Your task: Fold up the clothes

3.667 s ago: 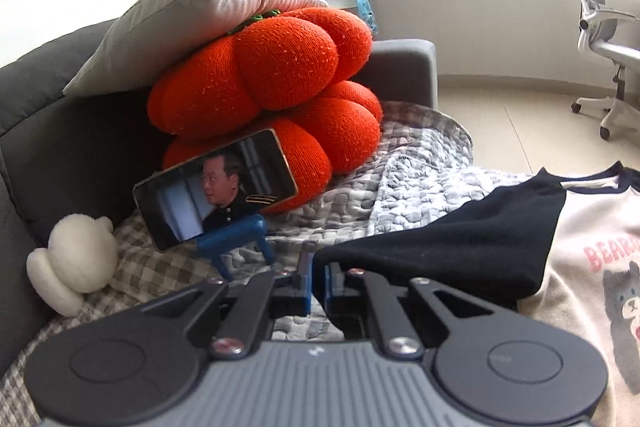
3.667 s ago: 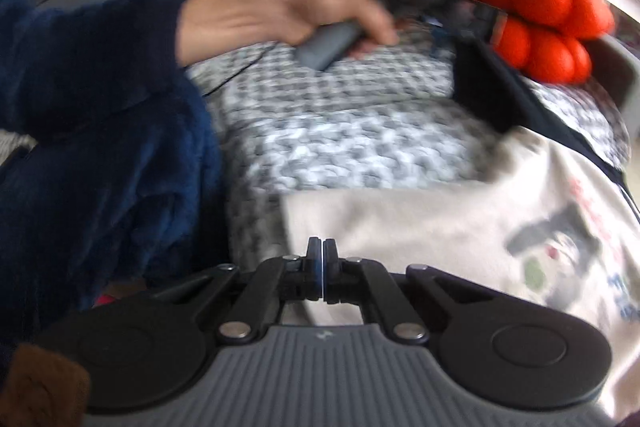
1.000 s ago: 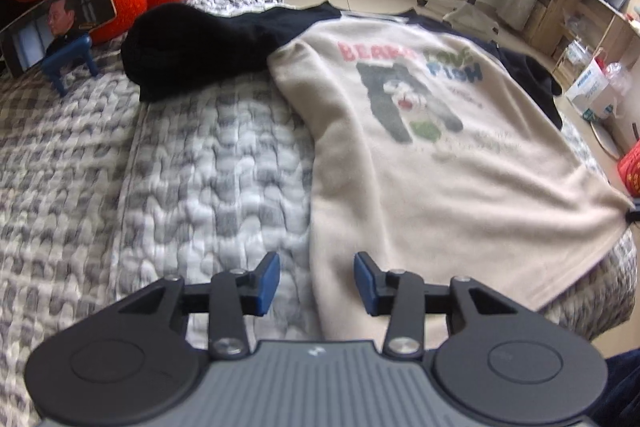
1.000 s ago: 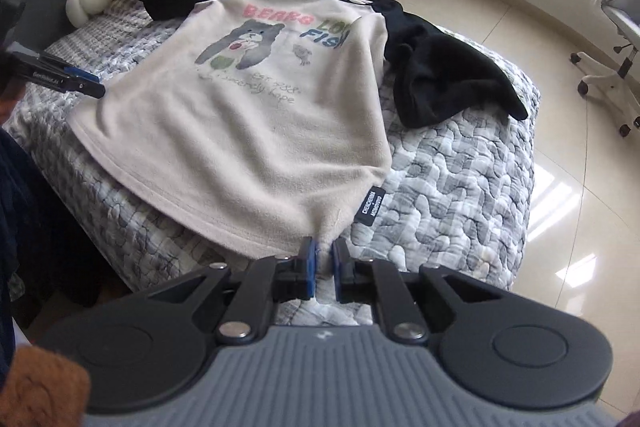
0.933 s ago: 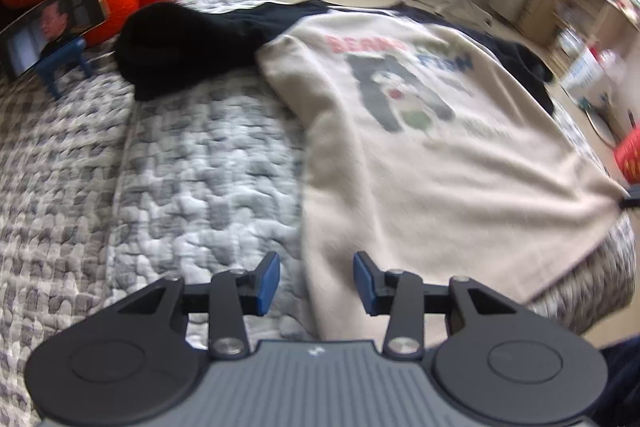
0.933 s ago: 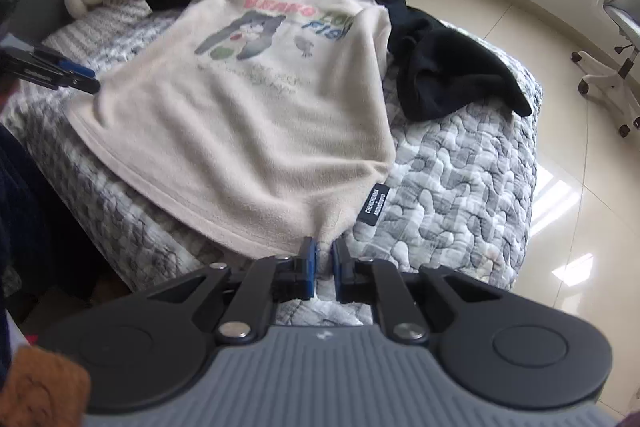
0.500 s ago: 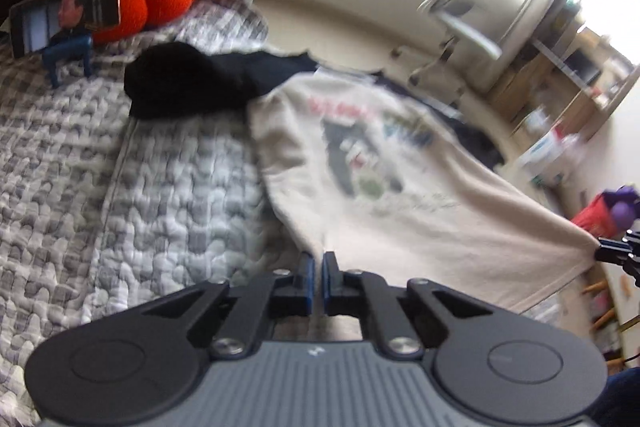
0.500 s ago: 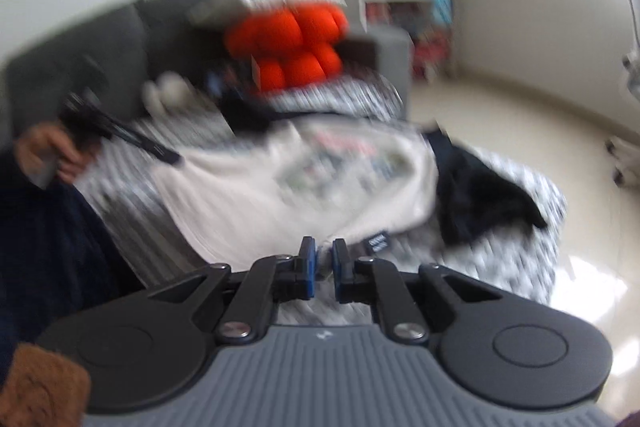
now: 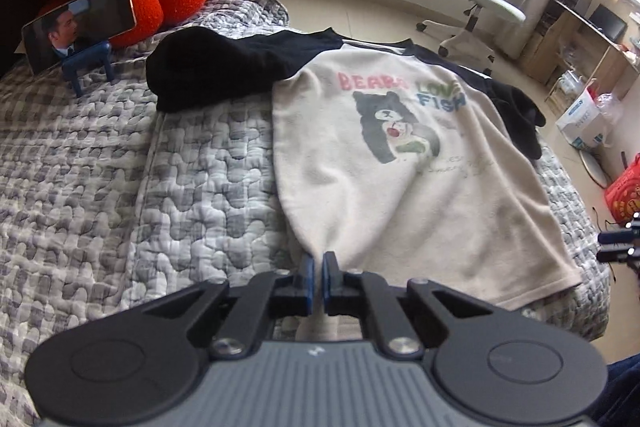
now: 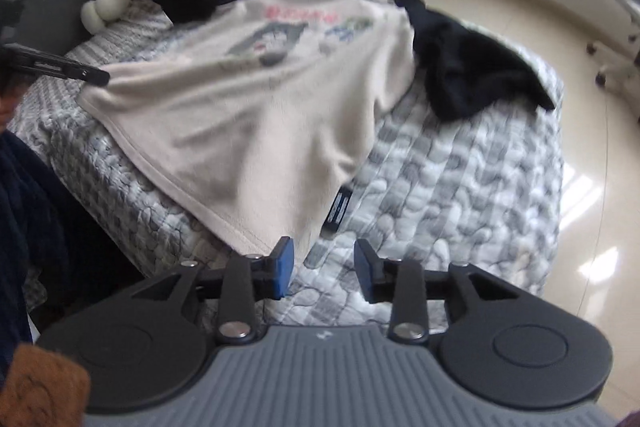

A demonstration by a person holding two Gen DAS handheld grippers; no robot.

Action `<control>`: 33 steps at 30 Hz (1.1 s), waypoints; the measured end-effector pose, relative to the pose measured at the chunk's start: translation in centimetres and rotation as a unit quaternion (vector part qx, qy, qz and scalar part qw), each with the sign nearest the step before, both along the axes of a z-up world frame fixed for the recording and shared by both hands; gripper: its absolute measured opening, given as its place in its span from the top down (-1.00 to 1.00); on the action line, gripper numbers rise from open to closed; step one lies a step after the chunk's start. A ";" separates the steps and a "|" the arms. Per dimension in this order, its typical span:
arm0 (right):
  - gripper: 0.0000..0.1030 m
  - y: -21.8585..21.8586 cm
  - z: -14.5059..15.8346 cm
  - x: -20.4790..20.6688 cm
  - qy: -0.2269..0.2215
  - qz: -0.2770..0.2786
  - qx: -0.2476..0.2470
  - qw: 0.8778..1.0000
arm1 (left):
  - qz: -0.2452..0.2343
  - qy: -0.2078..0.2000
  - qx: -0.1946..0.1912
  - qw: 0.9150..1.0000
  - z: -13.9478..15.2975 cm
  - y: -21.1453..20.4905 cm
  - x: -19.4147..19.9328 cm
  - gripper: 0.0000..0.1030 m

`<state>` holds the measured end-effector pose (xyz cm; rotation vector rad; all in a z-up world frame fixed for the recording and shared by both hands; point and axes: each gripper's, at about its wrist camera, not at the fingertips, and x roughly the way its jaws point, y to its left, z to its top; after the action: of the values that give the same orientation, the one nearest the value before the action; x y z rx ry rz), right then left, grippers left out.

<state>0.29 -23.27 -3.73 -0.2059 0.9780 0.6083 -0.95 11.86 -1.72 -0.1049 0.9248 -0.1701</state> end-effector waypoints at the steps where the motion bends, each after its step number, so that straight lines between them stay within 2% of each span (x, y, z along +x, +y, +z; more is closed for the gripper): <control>1: 0.26 -0.2 -0.3 0.0 0.014 -0.008 0.009 1.000 | 0.003 0.001 0.001 1.000 -0.1 0.1 0.0 0.91; 6: 0.26 -1.1 -1.6 0.7 0.083 -0.050 0.069 0.993 | 0.016 0.008 0.004 1.000 -0.6 0.4 0.3 0.91; 8: 0.26 -0.9 -2.4 1.0 0.110 -0.064 0.078 0.989 | 0.022 0.009 0.000 1.000 -0.6 0.6 0.3 0.91; 9: 0.27 -0.5 -2.4 0.8 0.104 -0.064 0.071 0.990 | 0.023 0.008 -0.002 1.000 -0.6 0.6 0.3 0.91; 10: 0.50 -0.1 -2.5 0.6 0.097 -0.064 0.064 0.991 | 0.025 0.007 -0.004 1.000 -0.6 0.6 0.2 0.91; 11: 0.84 0.3 -2.5 0.5 0.091 -0.064 0.057 0.992 | 0.026 0.007 -0.005 1.000 -0.5 0.6 0.1 0.91; 14: 0.86 0.9 -1.6 -0.5 0.064 -0.044 0.037 0.996 | 0.017 -0.009 -0.035 0.999 0.7 1.2 -0.8 0.92; 15: 0.86 0.6 -0.6 -1.3 0.053 -0.036 0.048 0.997 | 0.013 -0.018 -0.043 0.999 1.3 1.4 -1.2 0.92; 18: 0.87 -1.0 2.7 -3.8 0.013 -0.030 0.083 0.996 | 0.000 -0.039 -0.040 0.998 2.5 1.8 -2.6 0.92; 21: 0.87 -3.0 4.8 -6.0 -0.018 -0.039 0.105 0.994 | -0.016 -0.035 -0.012 0.999 2.2 1.5 -3.0 0.92; 23: 0.87 -3.5 4.0 -6.4 -0.017 -0.047 0.078 0.996 | -0.029 -0.027 0.014 0.999 1.7 0.9 -3.0 0.92; 26: 0.86 -2.2 1.4 -4.6 0.006 -0.056 0.018 0.998 | -0.038 -0.001 0.066 0.997 0.1 -0.5 -2.2 0.91; 29: 0.79 -1.5 0.9 -3.1 0.012 -0.055 0.012 0.998 | -0.044 0.015 0.083 0.995 -0.5 -1.4 -1.6 0.84; 31: 0.75 -1.4 1.3 -2.5 0.000 -0.060 0.020 0.998 | -0.033 0.008 0.081 0.996 -0.1 -1.1 -1.4 0.68; 33: 0.74 -1.4 2.0 -2.3 -0.019 -0.067 0.027 0.997 | -0.015 -0.002 0.071 0.997 0.6 -0.5 -1.2 0.43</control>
<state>-1.99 -24.65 -1.69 -0.1017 0.9292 0.5052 -2.16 11.38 -1.13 0.0405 0.9312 -0.1320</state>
